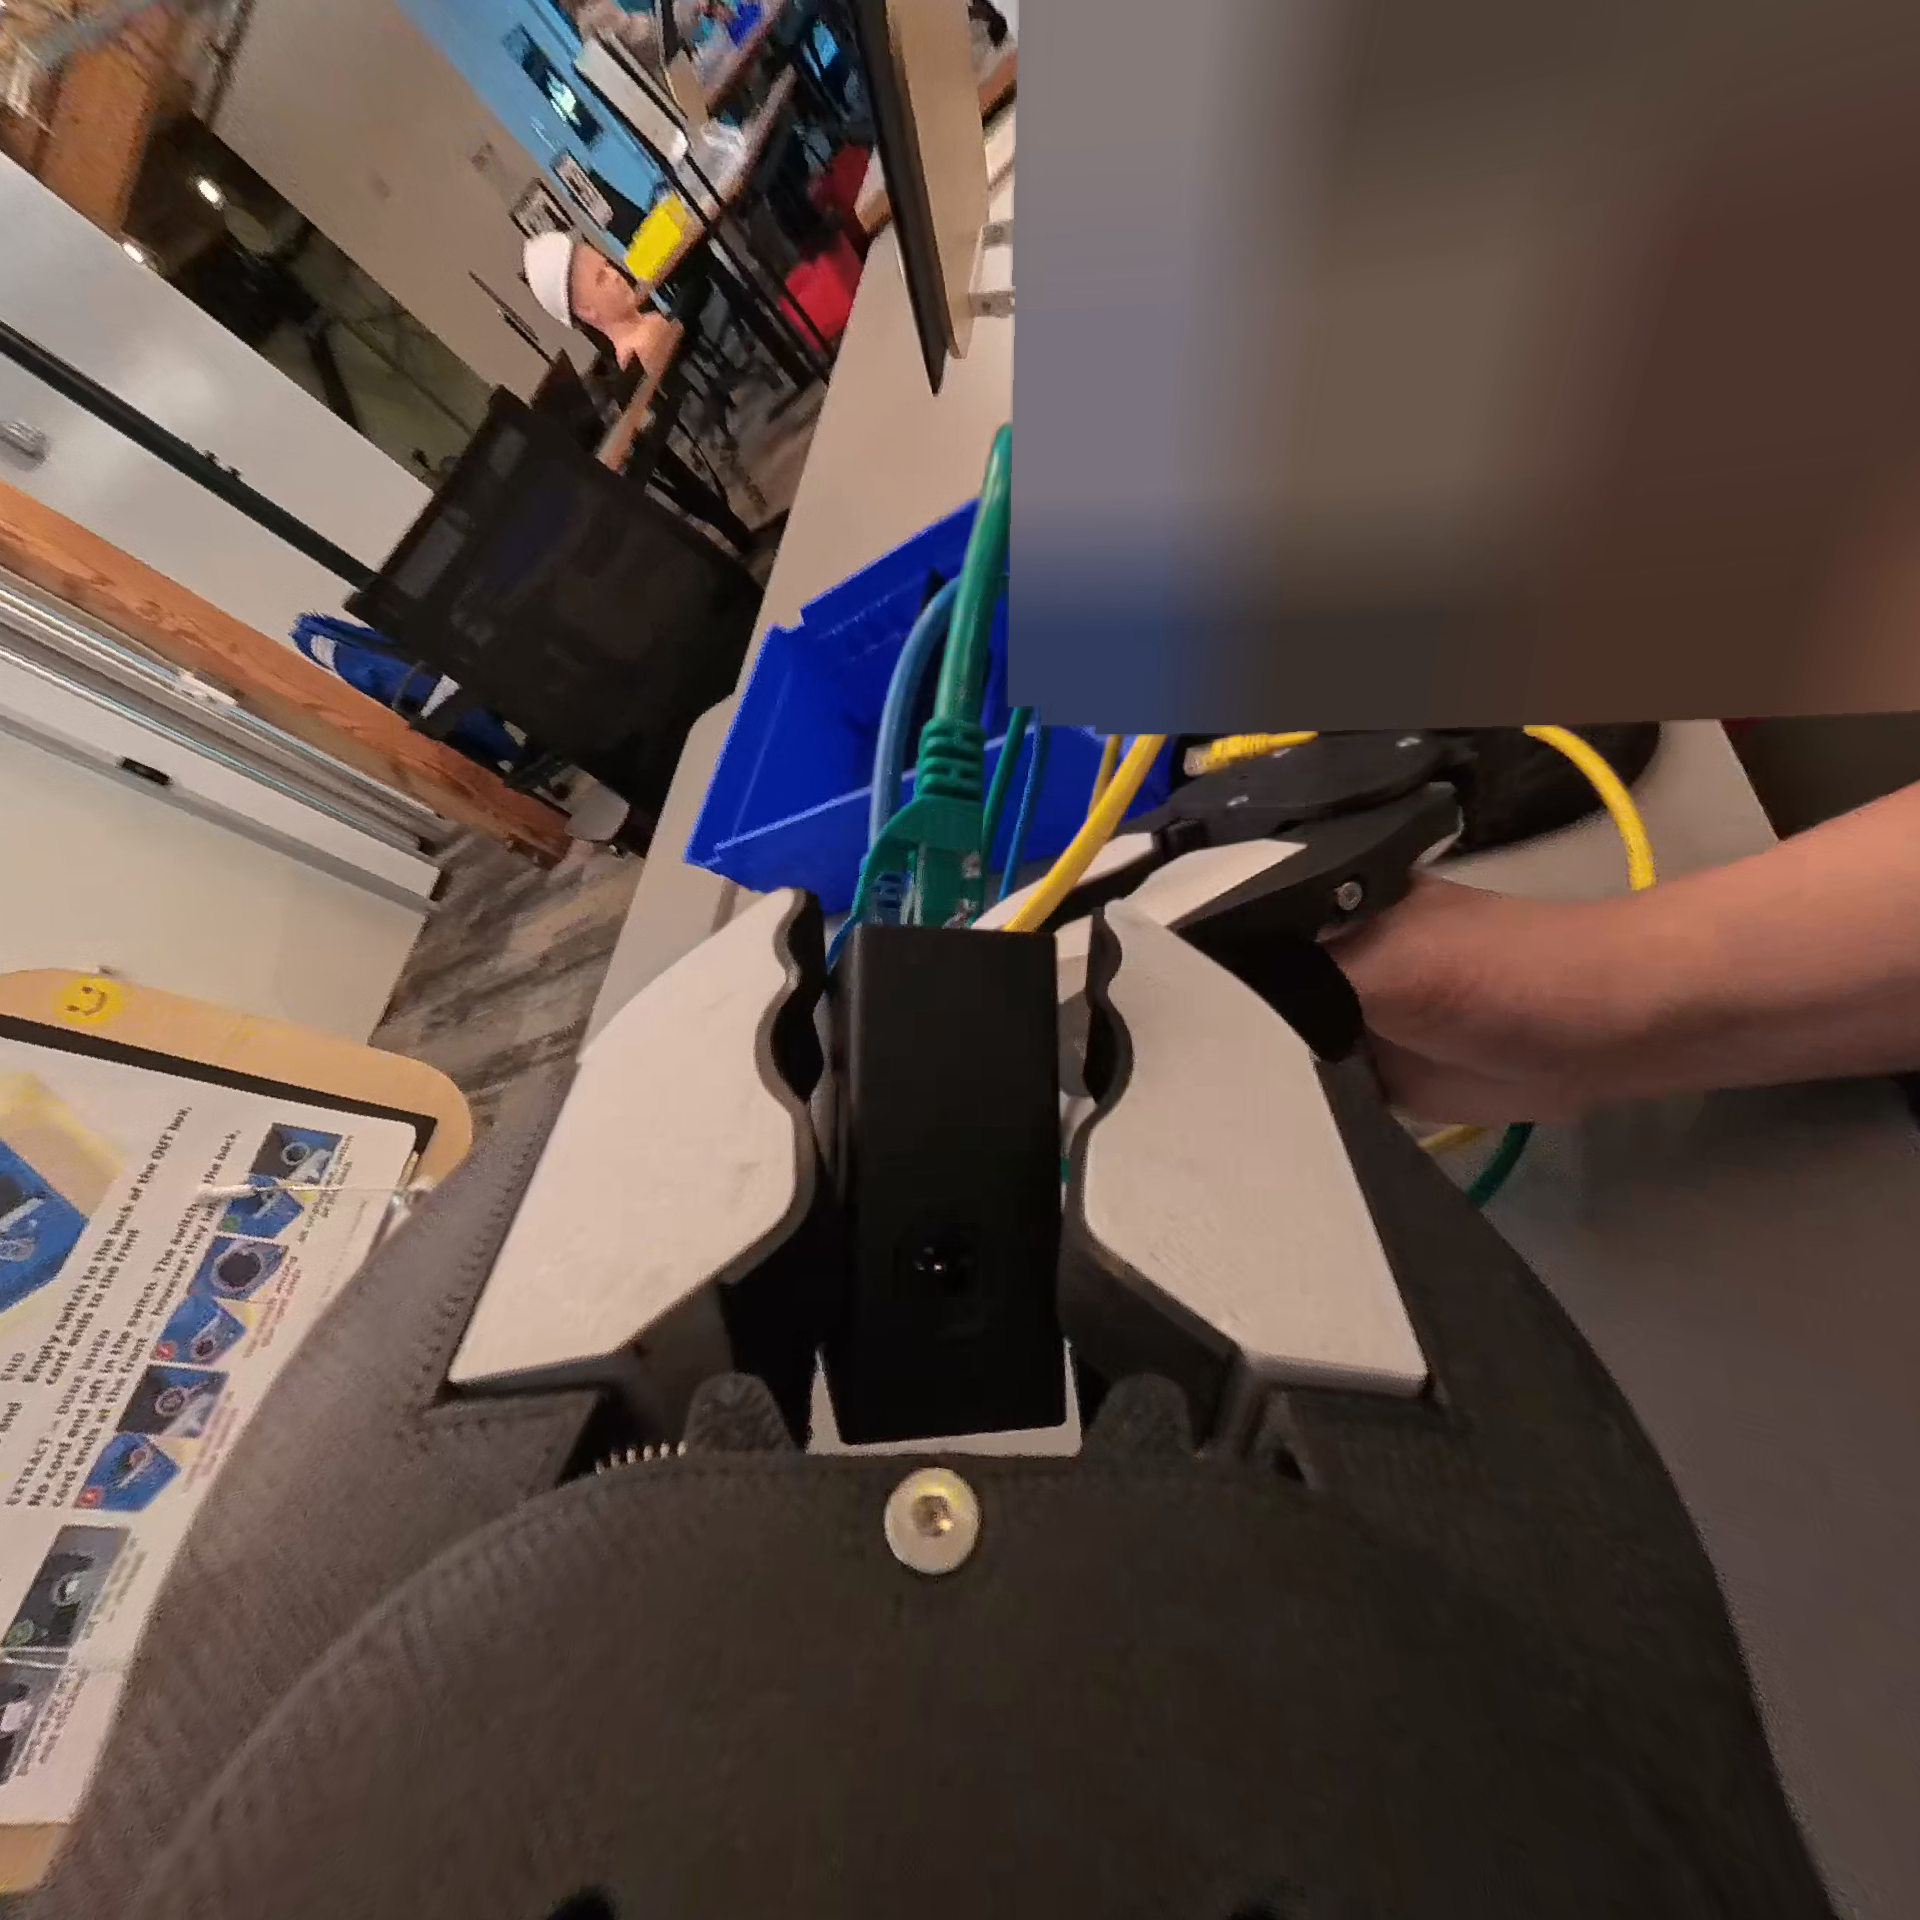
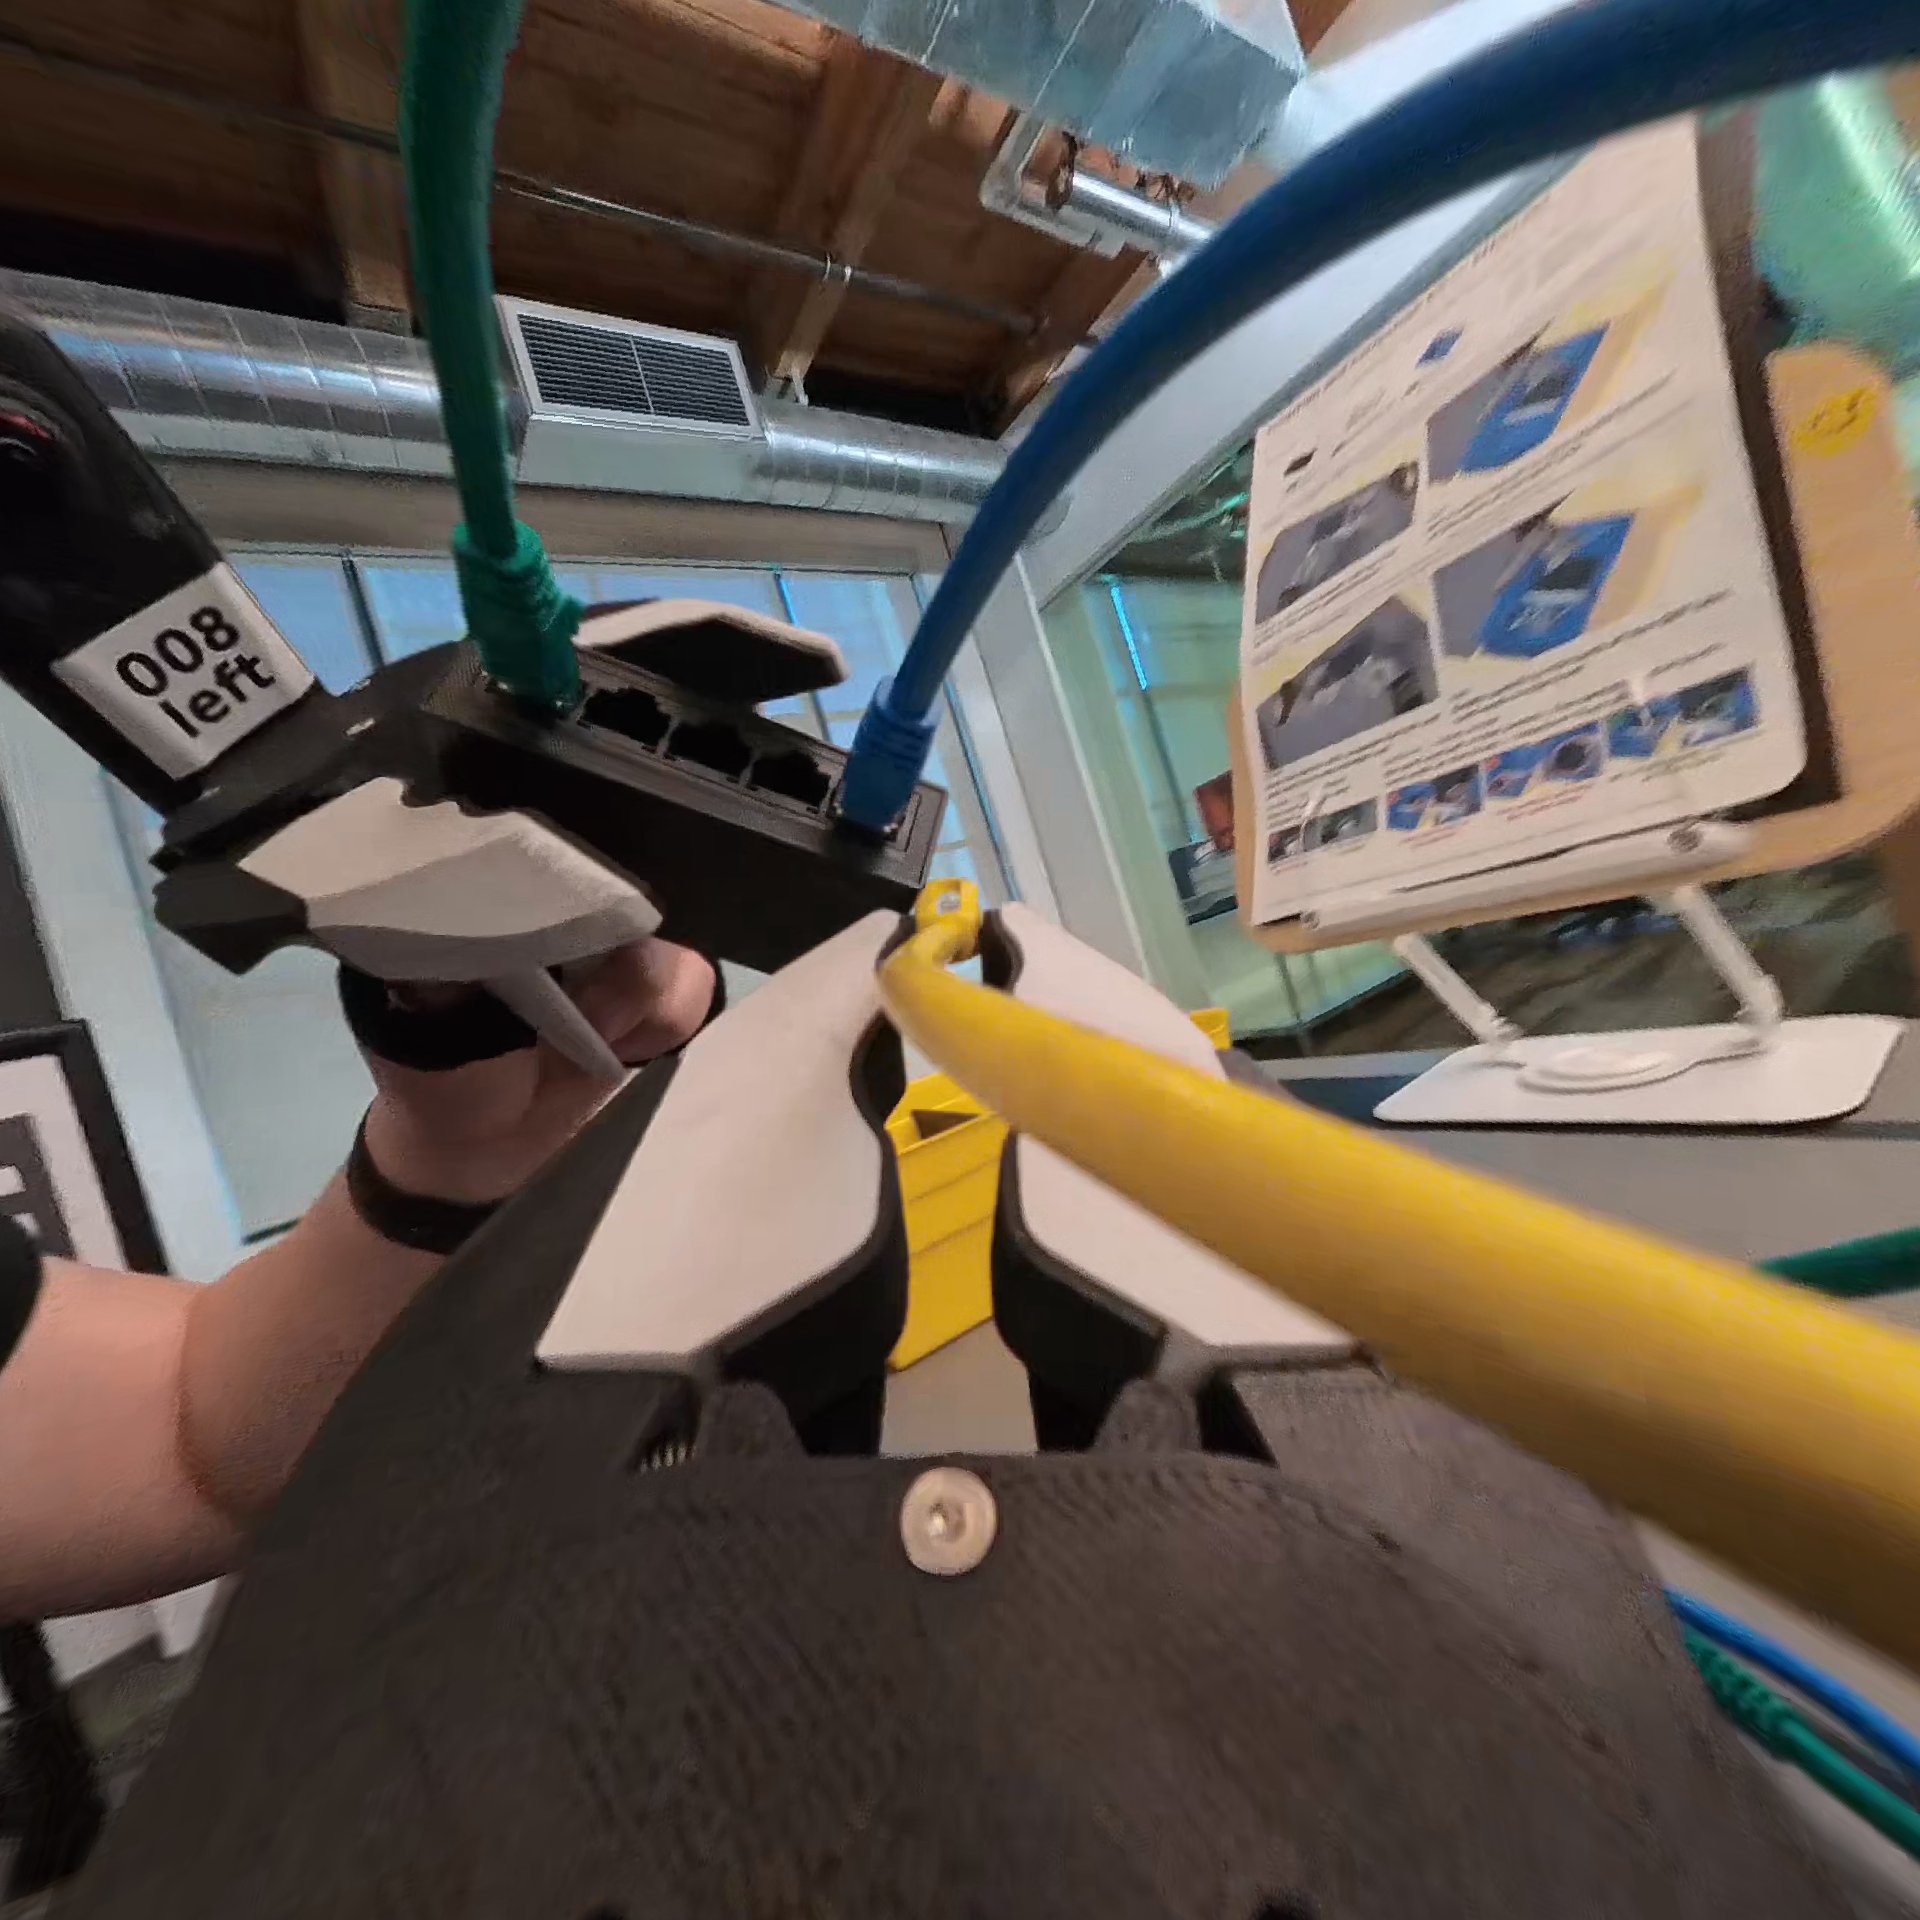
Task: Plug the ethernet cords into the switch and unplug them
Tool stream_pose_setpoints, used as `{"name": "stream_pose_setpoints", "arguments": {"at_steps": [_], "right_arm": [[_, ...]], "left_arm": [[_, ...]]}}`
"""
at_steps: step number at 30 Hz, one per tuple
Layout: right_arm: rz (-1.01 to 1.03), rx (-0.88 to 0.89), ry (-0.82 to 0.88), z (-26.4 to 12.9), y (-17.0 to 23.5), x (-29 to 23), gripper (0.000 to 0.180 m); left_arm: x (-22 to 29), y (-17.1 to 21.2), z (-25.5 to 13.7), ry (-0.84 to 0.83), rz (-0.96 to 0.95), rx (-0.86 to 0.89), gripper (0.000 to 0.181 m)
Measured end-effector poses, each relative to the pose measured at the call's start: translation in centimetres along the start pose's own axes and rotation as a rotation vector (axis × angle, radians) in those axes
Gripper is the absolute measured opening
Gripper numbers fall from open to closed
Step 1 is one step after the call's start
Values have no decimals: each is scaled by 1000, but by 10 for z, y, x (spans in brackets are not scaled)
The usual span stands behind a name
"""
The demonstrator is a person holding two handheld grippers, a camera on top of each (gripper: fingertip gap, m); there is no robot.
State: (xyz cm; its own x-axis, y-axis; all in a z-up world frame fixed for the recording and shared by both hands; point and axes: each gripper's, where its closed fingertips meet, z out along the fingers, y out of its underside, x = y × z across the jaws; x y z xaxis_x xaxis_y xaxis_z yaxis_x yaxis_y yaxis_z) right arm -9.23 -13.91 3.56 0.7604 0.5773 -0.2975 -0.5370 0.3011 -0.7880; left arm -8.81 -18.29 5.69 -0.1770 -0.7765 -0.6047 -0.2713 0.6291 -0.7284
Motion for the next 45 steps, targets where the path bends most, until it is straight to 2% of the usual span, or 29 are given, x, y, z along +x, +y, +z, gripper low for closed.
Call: {"name": "stream_pose_setpoints", "arguments": {"at_steps": [6,10,17,23,26,35,38,41,45], "right_arm": [[-291,13,150,-13,-20,3,12],[-306,18,143,-16,-27,0,12],[-374,37,223,-28,-38,9,12],[-403,-7,287,-30,-35,19,12],[-412,-41,298,-28,-33,21,12],[-315,-84,268,-21,-20,28,12],[-269,-181,266,-15,-4,32,12],[-159,-269,215,-6,16,30,13],[82,-178,115,6,15,18,13]], "left_arm": [[1,6,5,-41,29,-25,49],[1,5,6,-51,30,-13,49],[-6,19,17,-147,139,-111,57],[-20,18,20,-224,181,-87,56],[-23,23,20,-209,158,-86,51],[-22,28,16,-192,155,-105,45],[-21,18,13,-194,145,-58,45],[-18,4,10,-174,107,16,45],[-13,-15,5,-109,-19,161,45]]}}
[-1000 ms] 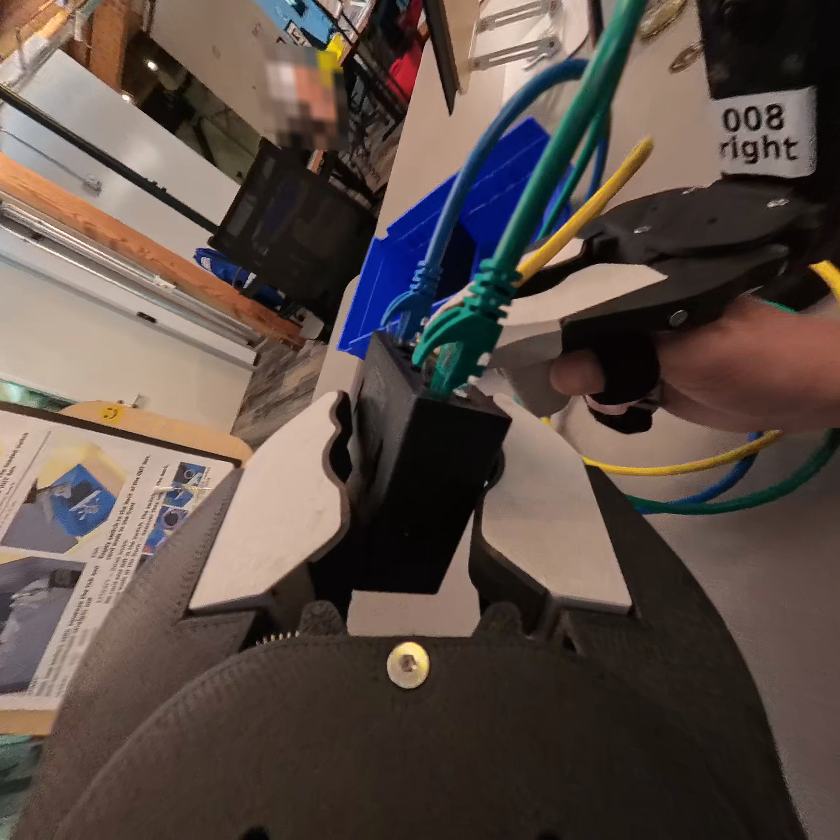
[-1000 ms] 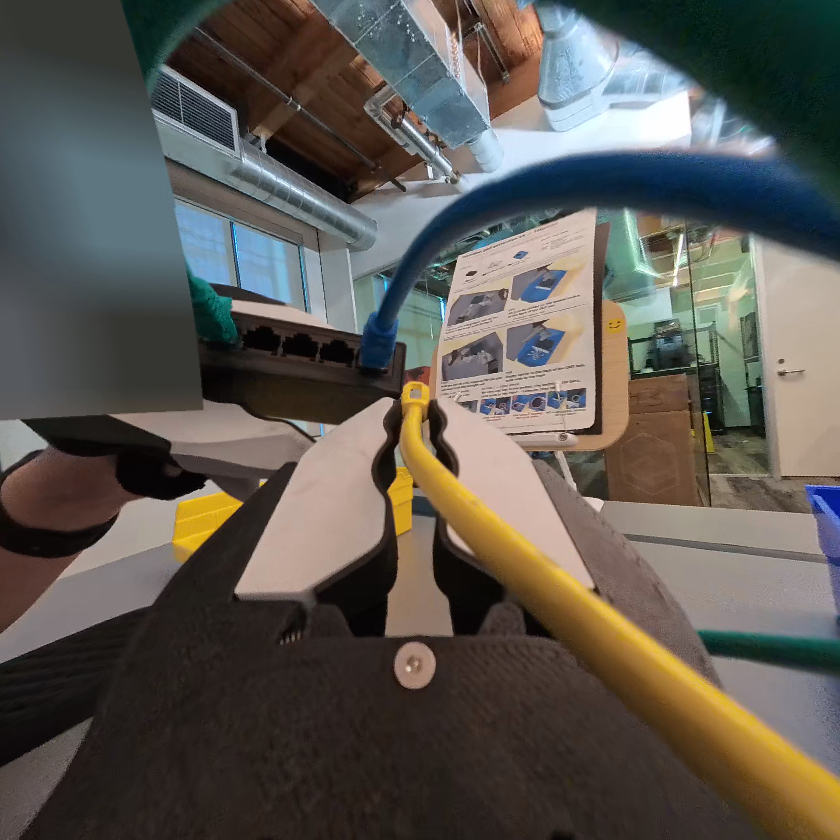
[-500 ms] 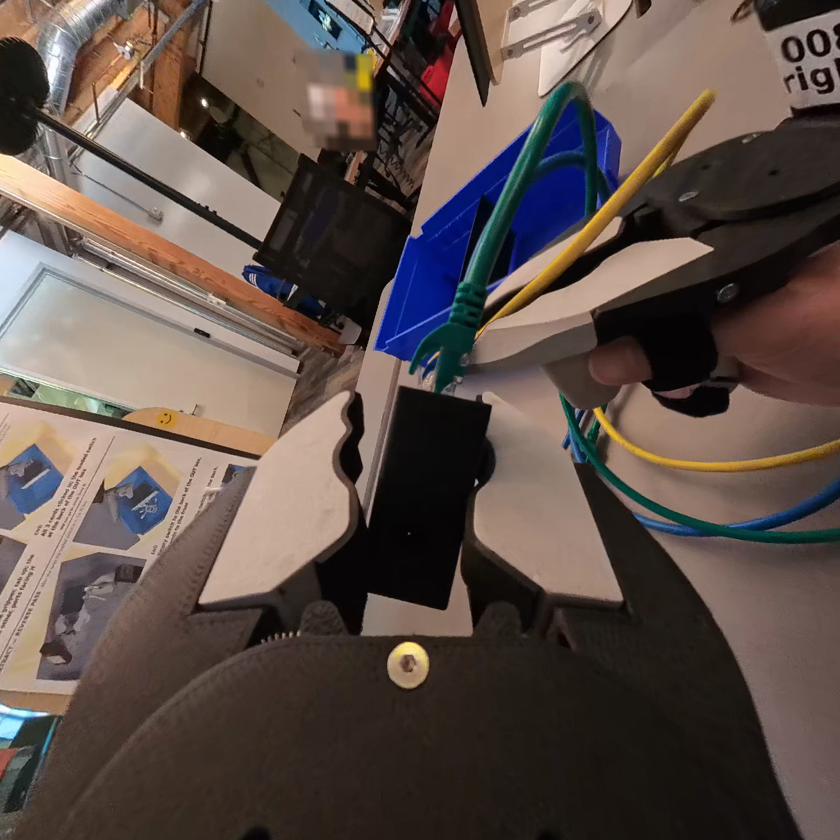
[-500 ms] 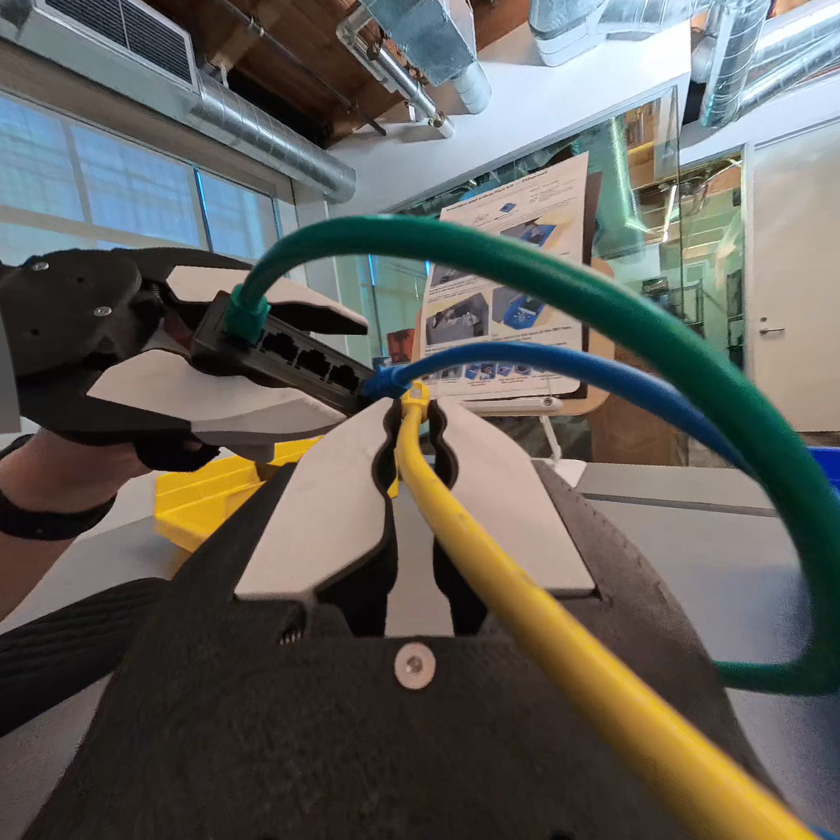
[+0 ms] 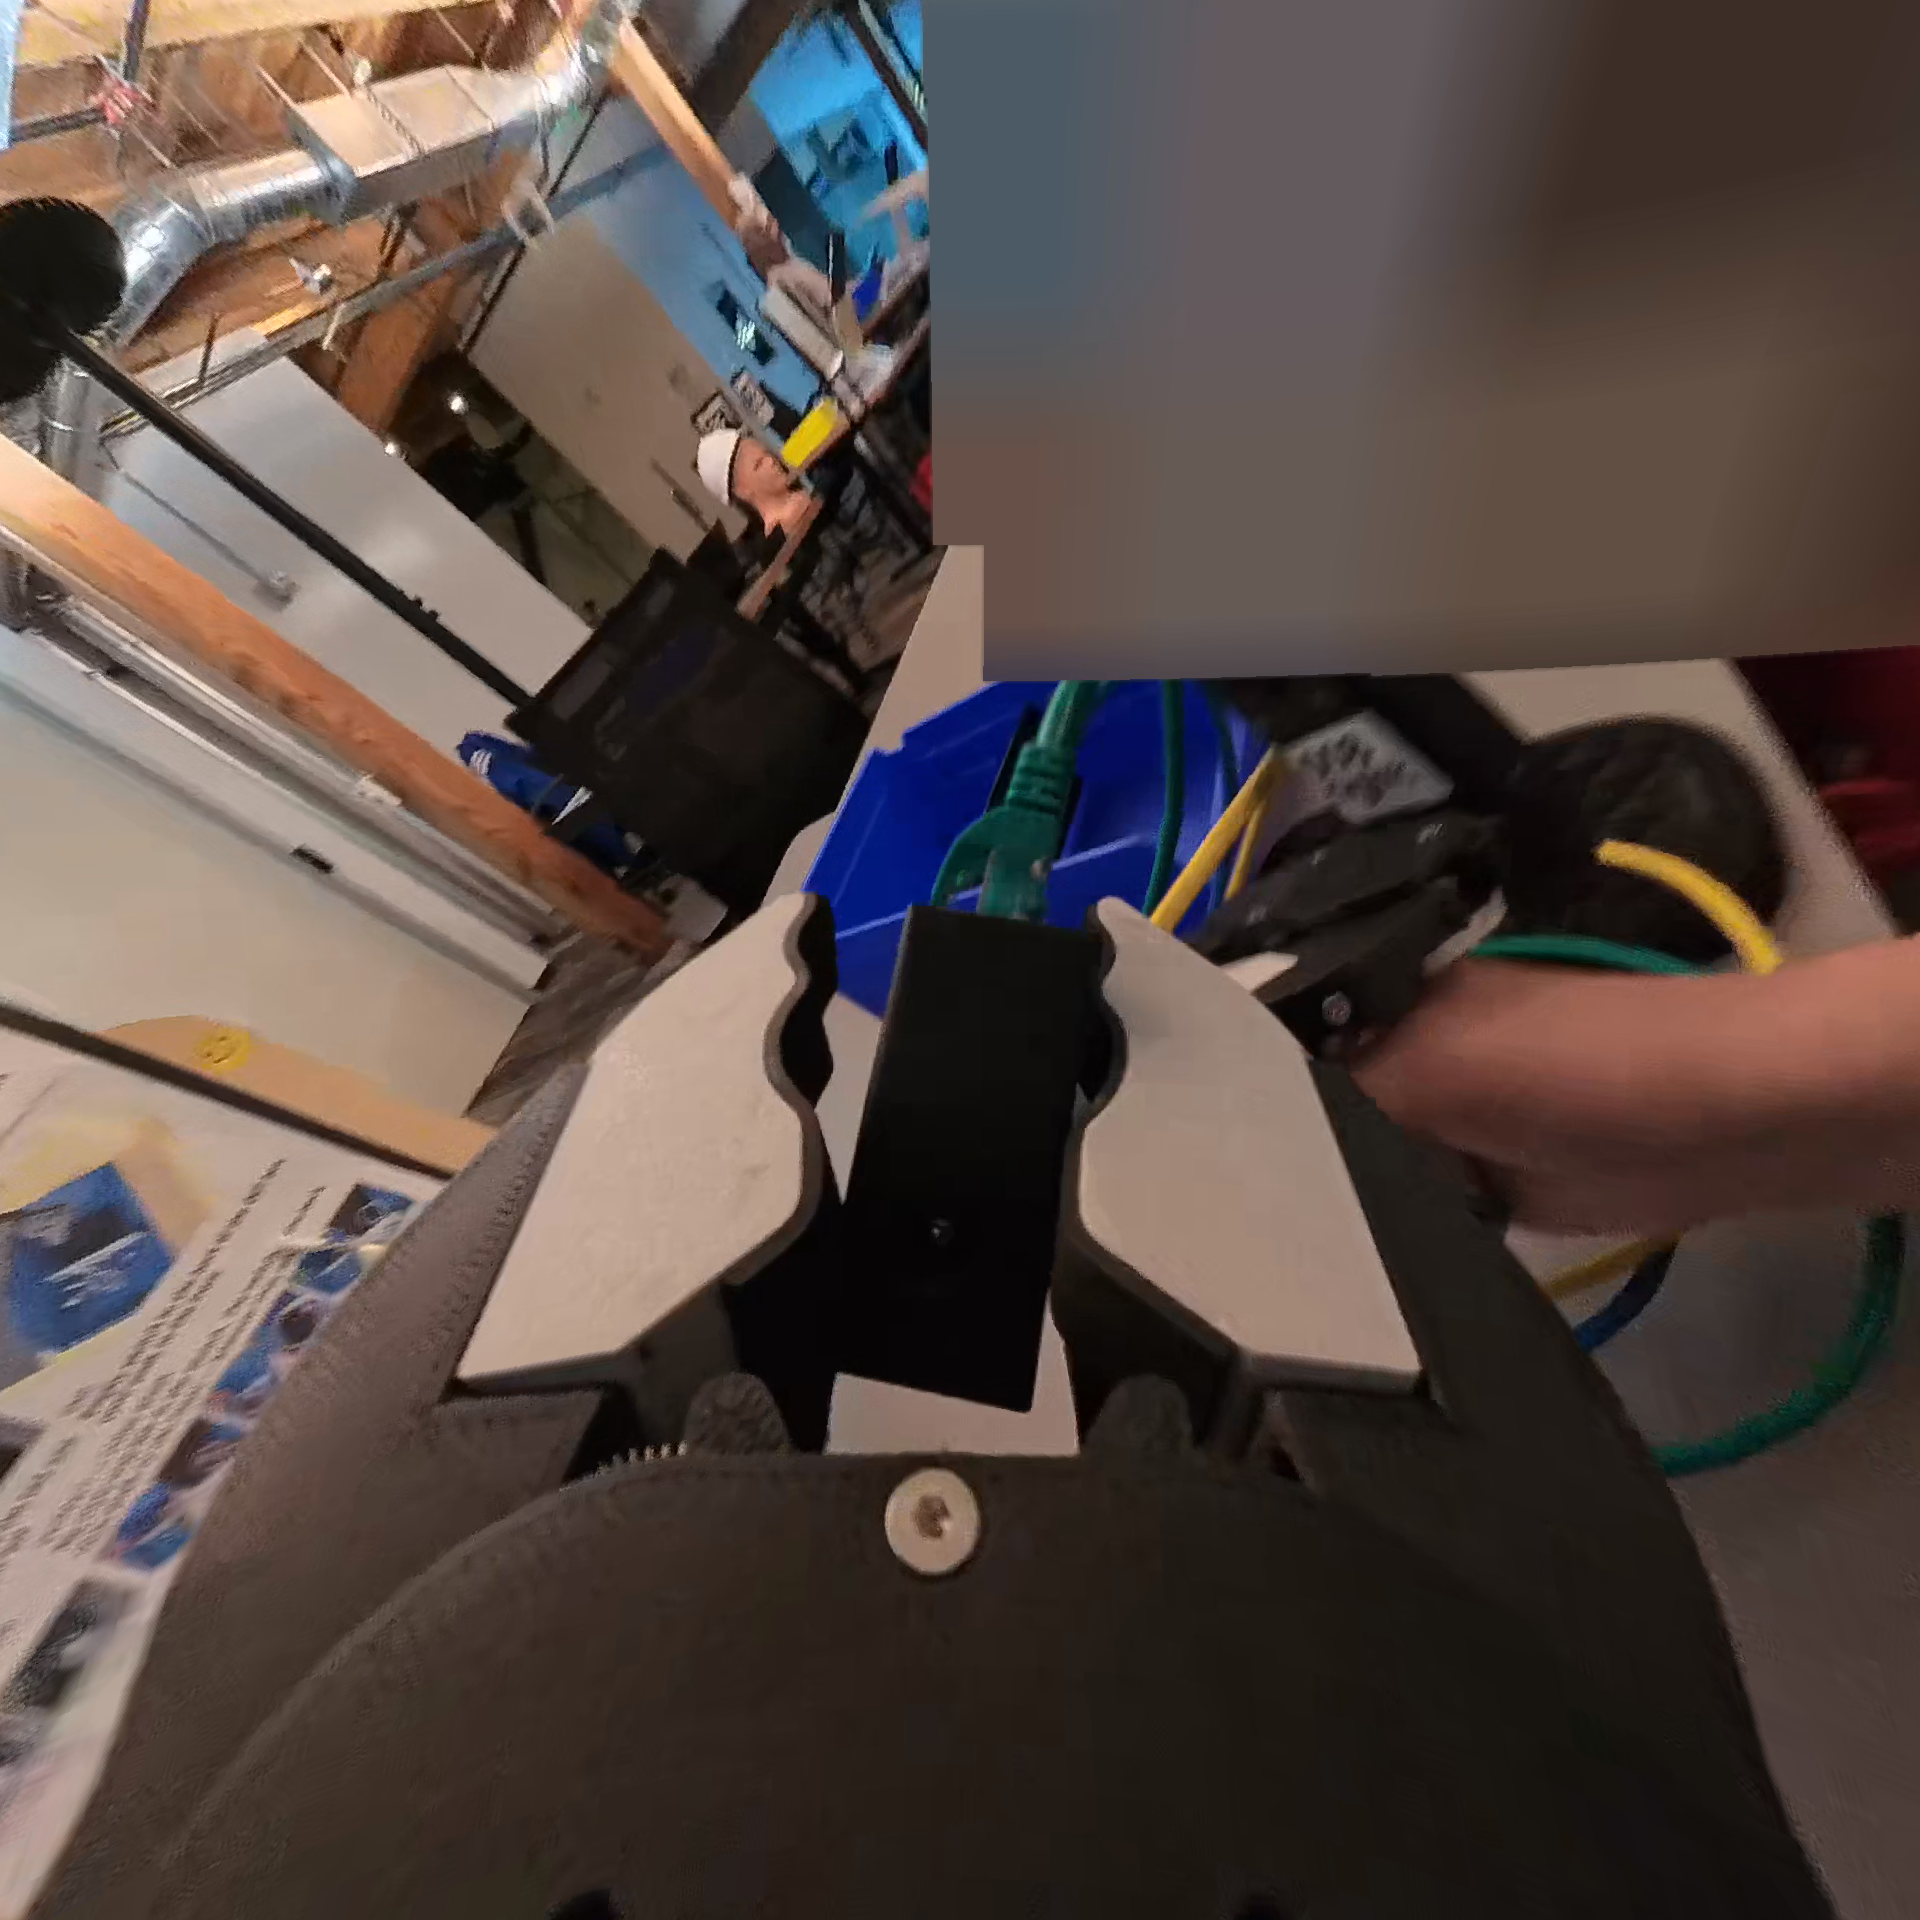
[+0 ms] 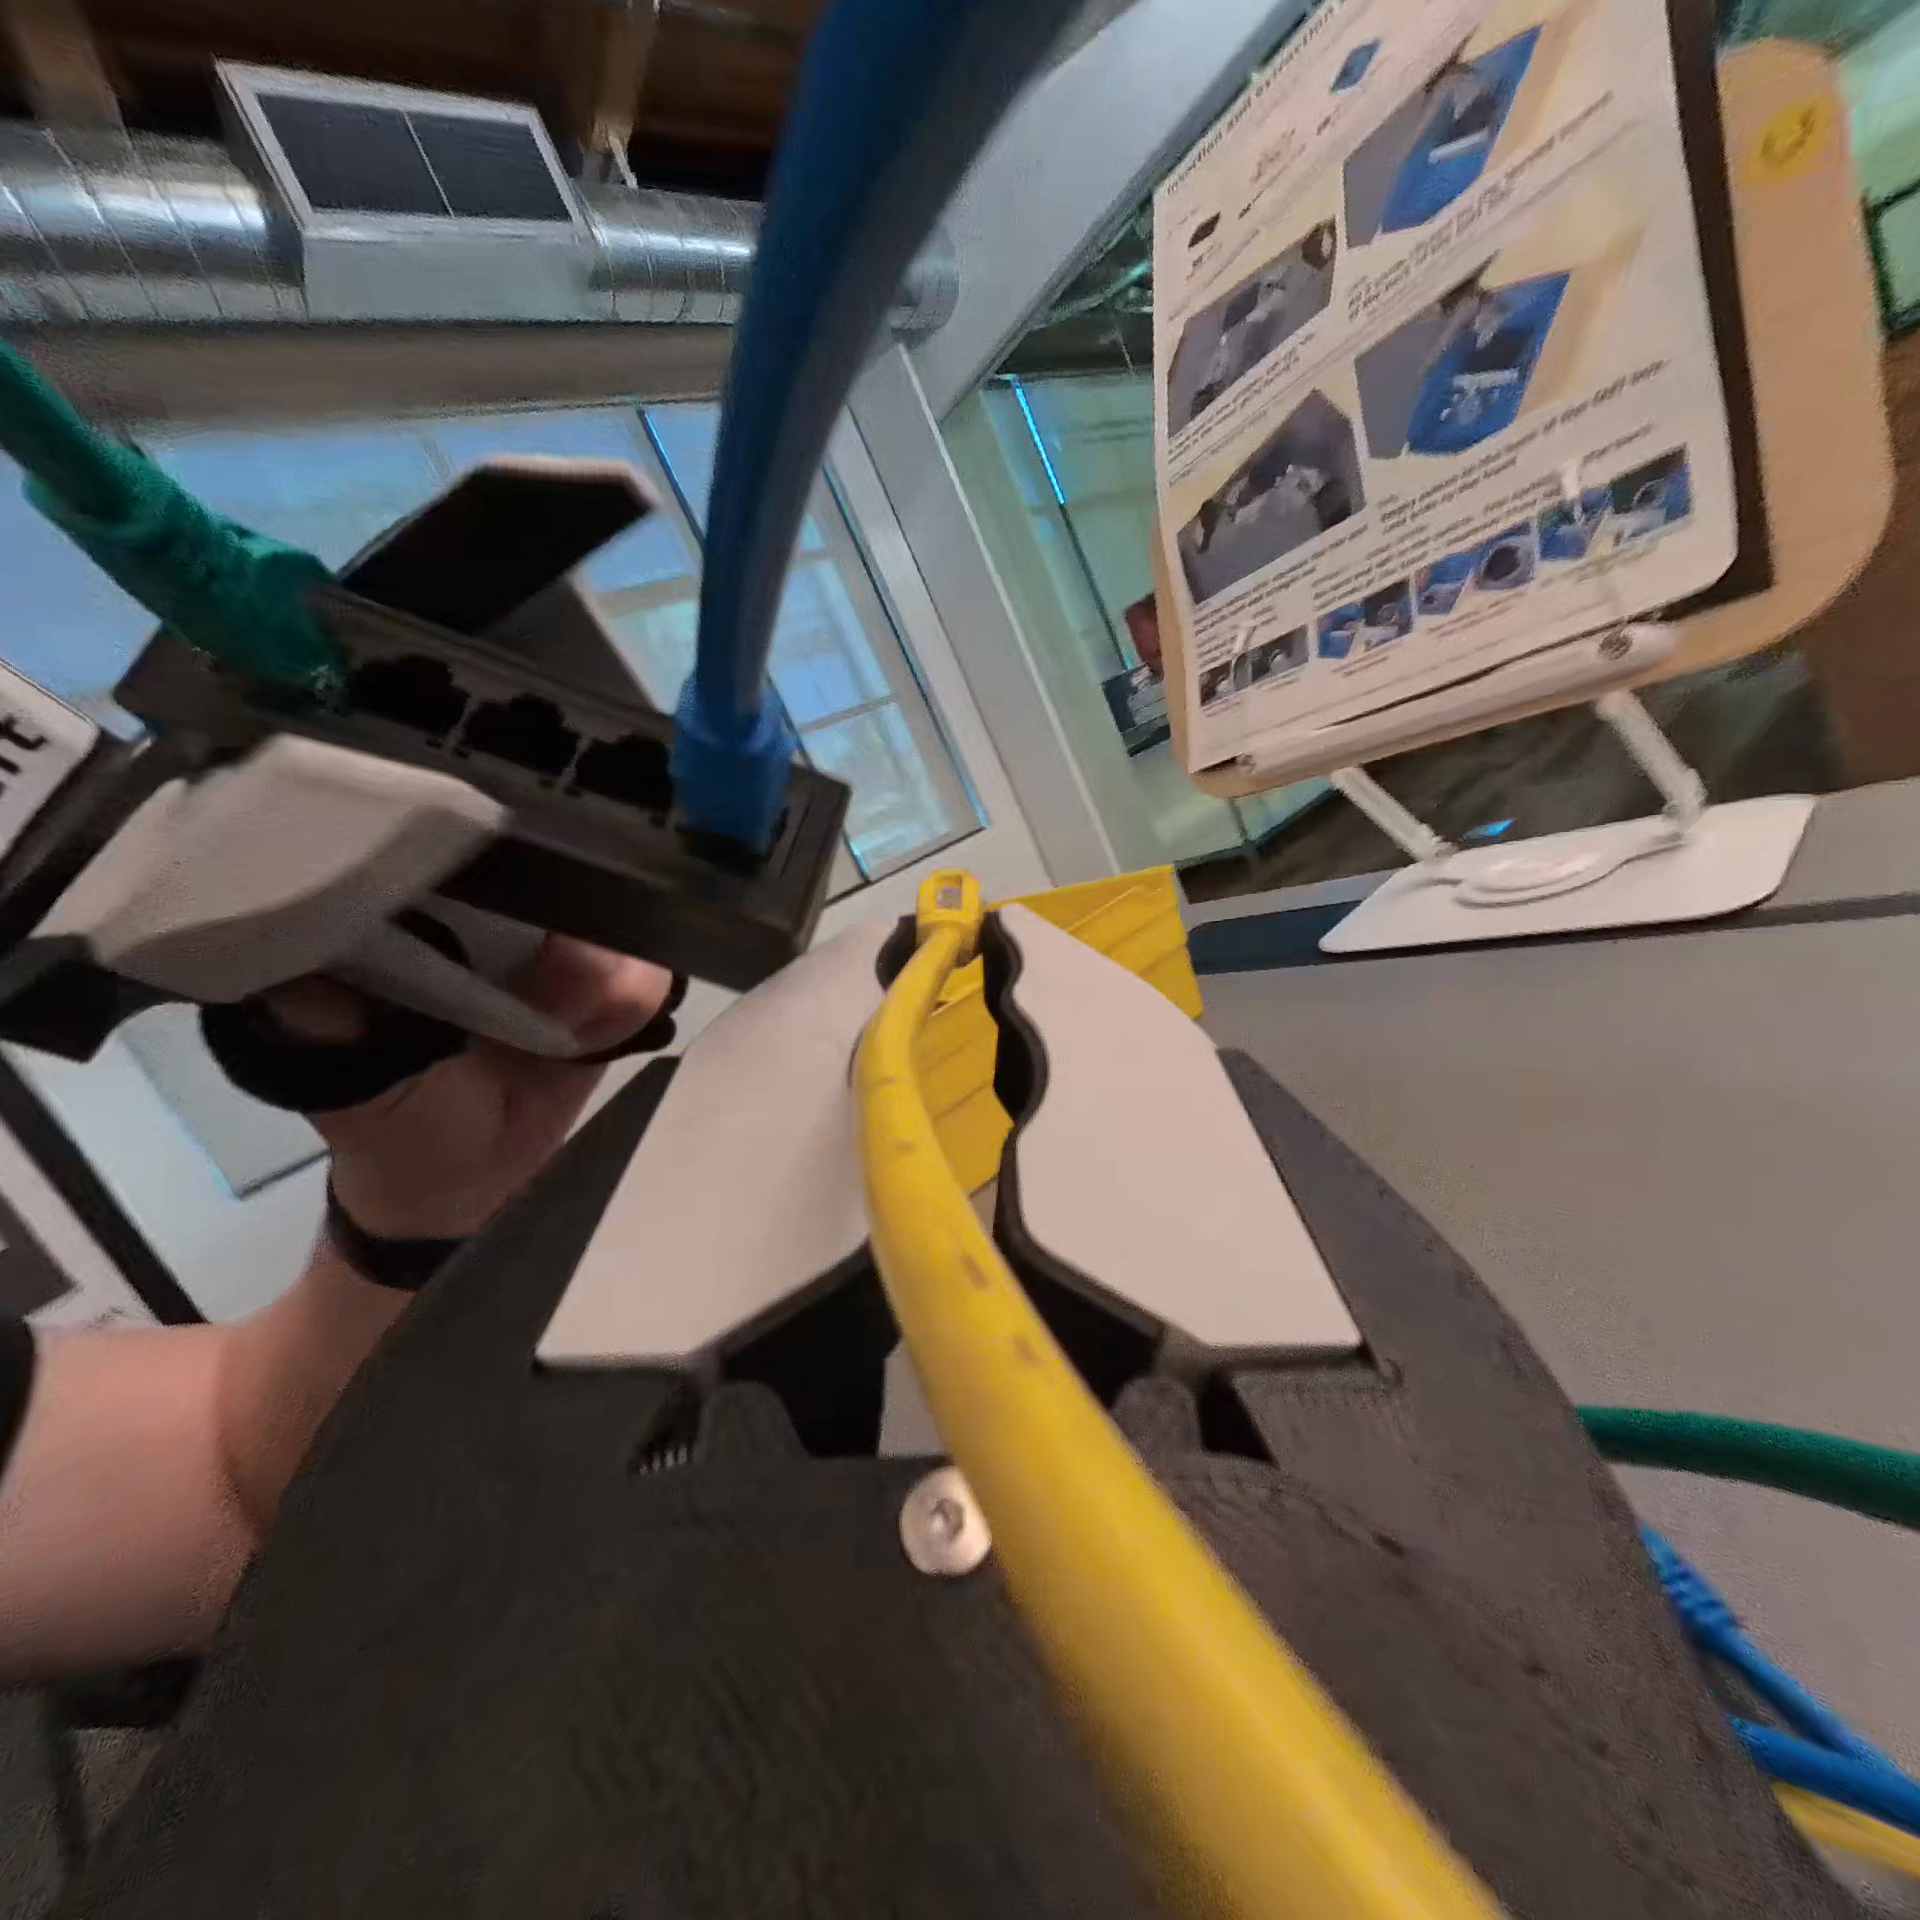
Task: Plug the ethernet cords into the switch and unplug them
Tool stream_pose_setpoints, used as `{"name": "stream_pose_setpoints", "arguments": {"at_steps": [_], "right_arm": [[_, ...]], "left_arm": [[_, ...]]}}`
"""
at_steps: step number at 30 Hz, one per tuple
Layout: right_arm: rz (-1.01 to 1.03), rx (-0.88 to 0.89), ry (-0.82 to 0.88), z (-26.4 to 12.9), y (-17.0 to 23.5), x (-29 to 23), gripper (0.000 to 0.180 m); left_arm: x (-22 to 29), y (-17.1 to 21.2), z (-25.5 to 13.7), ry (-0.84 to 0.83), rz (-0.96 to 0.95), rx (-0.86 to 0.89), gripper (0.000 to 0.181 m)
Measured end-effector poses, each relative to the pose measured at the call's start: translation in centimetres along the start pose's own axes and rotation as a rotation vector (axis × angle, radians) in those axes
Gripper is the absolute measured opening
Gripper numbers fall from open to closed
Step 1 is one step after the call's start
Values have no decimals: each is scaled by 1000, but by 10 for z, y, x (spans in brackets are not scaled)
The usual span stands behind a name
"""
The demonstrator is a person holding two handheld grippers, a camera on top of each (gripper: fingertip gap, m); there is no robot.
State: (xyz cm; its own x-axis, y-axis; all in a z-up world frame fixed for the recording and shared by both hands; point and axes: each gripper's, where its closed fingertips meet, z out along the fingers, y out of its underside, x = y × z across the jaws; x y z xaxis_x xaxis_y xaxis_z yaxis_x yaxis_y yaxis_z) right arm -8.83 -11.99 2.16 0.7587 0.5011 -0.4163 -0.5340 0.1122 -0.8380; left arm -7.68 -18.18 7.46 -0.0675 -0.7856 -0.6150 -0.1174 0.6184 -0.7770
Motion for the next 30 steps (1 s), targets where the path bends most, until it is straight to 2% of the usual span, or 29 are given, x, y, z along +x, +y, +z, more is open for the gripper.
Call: {"name": "stream_pose_setpoints", "arguments": {"at_steps": [3,4,9,14,16,18,23,30], "right_arm": [[66,-19,-37,6,12,-7,13],[57,-29,-30,7,15,-7,13],[77,24,-2,1,6,0,13],[99,56,78,-8,-7,18,13],[147,72,108,-13,-7,27,12],[197,95,100,-17,-8,31,12],[135,107,174,-25,-10,44,13],[59,146,178,-25,-32,49,13]], "left_arm": [[-3,-5,-2,26,-66,38,41],[-6,-4,-3,11,-46,35,32],[-6,3,-5,30,-40,-13,35],[8,28,3,130,-59,-179,29],[8,43,5,133,-49,-282,29],[8,48,9,127,-25,-298,29],[8,68,15,148,48,-431,29],[-2,87,28,91,50,-448,32]]}}
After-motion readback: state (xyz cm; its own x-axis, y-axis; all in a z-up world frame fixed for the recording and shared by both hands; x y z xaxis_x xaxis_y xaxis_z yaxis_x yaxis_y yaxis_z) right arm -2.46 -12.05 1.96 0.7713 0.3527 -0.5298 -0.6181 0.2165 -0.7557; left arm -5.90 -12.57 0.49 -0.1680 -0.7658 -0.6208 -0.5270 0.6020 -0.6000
